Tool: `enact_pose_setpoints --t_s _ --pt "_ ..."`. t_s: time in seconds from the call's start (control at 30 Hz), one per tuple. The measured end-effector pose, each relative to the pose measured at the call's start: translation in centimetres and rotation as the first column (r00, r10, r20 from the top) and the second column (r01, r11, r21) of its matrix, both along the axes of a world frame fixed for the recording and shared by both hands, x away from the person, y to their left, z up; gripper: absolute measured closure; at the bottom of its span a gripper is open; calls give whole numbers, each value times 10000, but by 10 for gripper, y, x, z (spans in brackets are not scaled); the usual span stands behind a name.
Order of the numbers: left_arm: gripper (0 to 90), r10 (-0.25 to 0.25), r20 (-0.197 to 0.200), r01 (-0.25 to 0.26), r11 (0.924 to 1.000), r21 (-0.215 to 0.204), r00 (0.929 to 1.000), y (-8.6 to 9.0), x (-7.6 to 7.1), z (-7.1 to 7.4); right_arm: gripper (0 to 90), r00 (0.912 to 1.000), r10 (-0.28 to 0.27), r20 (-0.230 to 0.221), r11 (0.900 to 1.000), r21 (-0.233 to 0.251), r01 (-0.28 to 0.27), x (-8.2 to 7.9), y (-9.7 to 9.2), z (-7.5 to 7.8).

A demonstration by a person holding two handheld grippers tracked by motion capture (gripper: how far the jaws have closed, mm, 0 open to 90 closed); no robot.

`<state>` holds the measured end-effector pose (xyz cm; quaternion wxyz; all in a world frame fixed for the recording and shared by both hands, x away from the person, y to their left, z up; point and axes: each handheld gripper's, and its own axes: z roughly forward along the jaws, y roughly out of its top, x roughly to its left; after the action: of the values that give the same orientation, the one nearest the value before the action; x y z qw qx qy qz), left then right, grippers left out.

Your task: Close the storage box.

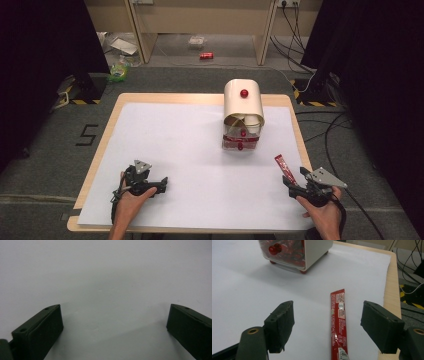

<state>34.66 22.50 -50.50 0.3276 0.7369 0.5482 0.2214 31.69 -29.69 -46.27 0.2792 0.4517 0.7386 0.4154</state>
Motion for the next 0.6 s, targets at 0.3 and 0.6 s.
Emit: enact_pose_setpoints --t_s 0.3,0.6 --pt "0 0 9 0 10000 -5 10000 0 0 0 235 9998 14 -189 10000 -61 -15 -3 0 -1" --pt "0 -1 13 1 10000 -12 10000 0 0 0 215 9999 78 -122 9997 -218 -80 -8 0 -3"
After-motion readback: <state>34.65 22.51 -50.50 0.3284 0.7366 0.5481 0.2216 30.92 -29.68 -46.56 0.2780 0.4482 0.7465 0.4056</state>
